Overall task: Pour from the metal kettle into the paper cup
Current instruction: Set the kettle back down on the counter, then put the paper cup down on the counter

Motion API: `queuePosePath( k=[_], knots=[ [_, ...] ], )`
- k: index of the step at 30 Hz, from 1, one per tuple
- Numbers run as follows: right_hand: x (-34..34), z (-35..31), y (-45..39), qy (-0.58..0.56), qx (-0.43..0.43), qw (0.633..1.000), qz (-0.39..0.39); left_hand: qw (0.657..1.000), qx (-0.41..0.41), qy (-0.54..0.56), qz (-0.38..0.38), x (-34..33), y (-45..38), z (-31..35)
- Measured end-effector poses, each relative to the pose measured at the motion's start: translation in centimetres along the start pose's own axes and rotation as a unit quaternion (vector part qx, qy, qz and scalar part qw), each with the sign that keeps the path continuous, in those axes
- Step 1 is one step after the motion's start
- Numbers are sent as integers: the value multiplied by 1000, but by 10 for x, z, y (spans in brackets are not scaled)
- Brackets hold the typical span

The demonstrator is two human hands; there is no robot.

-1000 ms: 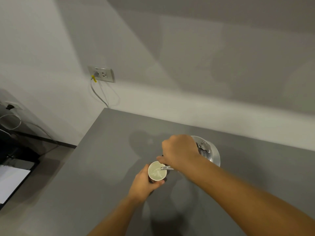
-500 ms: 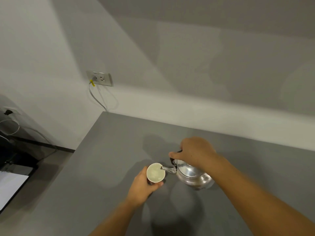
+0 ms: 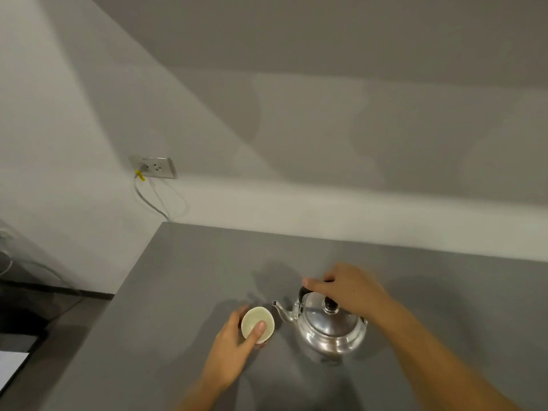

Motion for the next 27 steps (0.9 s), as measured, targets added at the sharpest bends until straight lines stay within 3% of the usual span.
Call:
queuePosePath(
  k=[5, 14, 27],
  knots=[
    [17, 23, -8, -41, -15, 999, 24, 997, 19, -55, 44, 17, -22, 23],
    [61, 64, -76, -101, -67, 987, 109, 996, 13, -87, 31, 43, -107, 78],
    [99, 73, -172, -113, -99, 983, 109, 991, -7, -134, 5, 38, -168, 114]
  ],
)
Point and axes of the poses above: each hand's wrist, its own y-axis away from the middle knuckle, its own x-axis out of the back of the hand, z = x × y, the point moved 1 cm from there along -y, towards the middle knuckle, and after that the axes turned 15 degrees about -z, right-handed, at the moved point
